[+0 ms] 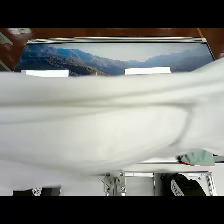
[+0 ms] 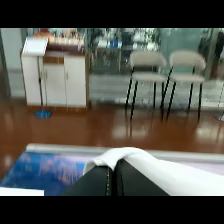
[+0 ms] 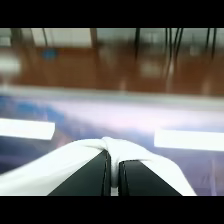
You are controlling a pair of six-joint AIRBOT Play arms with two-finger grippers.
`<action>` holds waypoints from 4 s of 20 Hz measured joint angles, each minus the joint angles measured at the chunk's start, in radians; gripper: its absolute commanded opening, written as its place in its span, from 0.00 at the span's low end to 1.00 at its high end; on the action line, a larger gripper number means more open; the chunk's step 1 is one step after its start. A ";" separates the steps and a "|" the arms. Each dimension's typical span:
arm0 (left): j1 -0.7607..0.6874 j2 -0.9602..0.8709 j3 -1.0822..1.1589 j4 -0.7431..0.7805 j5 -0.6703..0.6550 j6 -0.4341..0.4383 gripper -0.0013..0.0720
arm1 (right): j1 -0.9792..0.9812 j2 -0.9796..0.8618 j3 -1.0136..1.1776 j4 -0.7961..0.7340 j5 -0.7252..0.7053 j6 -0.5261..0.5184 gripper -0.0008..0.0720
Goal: Fold the shirts.
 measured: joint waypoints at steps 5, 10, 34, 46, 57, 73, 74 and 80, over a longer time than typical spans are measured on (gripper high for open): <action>-0.001 -0.018 -0.331 -0.029 -0.086 0.087 0.07 | 0.001 -0.102 -0.285 0.019 0.175 0.006 0.11; -0.002 -0.191 -0.686 -0.060 0.032 0.171 0.07 | 0.003 -0.306 -0.614 0.036 -0.140 -0.064 0.11; -0.341 -1.065 -0.705 -0.190 0.850 0.302 0.07 | 0.000 -0.929 -0.709 0.274 -0.810 -0.104 0.11; -0.318 -1.106 -0.694 -0.007 0.470 0.148 0.65 | 0.029 -0.957 -0.711 0.130 -0.409 0.085 0.83; -0.092 -1.066 -0.573 0.090 -0.010 0.179 0.92 | -0.129 -0.762 -0.705 0.003 -0.056 -0.041 0.82; 0.055 -0.990 -1.082 -0.191 0.175 0.443 0.80 | -0.261 -0.548 -1.126 0.185 -0.198 -0.076 0.82; 0.042 -0.993 -1.085 -0.214 0.193 0.445 0.79 | -0.261 -0.548 -1.128 0.190 -0.202 -0.076 0.82; -0.050 -1.011 -1.094 -0.254 0.245 0.486 0.07 | -0.260 -0.547 -1.131 0.207 -0.200 -0.076 0.82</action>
